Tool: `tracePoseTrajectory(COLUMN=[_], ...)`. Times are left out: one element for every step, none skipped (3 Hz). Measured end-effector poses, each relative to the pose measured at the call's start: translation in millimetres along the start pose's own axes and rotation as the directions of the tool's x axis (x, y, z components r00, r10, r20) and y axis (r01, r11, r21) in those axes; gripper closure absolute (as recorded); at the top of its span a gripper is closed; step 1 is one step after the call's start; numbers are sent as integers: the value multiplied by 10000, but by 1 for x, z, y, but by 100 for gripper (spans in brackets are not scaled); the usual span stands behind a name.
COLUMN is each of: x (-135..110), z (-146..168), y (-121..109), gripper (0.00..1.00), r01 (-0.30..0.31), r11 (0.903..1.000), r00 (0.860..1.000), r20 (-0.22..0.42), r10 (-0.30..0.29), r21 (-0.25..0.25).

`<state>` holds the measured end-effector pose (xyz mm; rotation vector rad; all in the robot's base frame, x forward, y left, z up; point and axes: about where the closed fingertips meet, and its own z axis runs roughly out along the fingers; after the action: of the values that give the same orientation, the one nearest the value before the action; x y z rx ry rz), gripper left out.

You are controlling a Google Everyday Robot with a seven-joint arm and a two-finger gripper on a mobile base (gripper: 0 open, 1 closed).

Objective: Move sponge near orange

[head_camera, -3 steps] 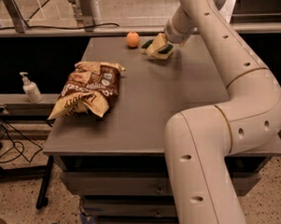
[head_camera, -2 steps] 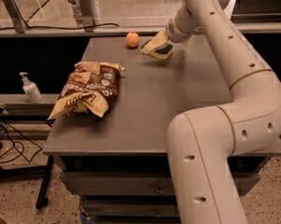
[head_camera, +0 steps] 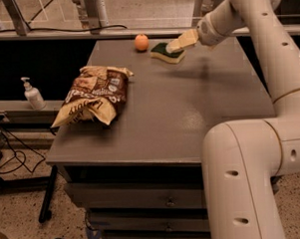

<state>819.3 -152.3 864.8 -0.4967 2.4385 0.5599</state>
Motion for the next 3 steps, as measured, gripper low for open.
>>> tracePoseTrajectory(x=[32,65,82], z=[-48,-102,-143], y=[-23,-44,-41], gripper=[0,0,0], r01=[-547,-807,-668], r11=[9948,9753,9357], r00=[9979,9895,9752], r20=[297,1010,1758], r10=[575,1032,1347], r21=[-859,-2056,-3466])
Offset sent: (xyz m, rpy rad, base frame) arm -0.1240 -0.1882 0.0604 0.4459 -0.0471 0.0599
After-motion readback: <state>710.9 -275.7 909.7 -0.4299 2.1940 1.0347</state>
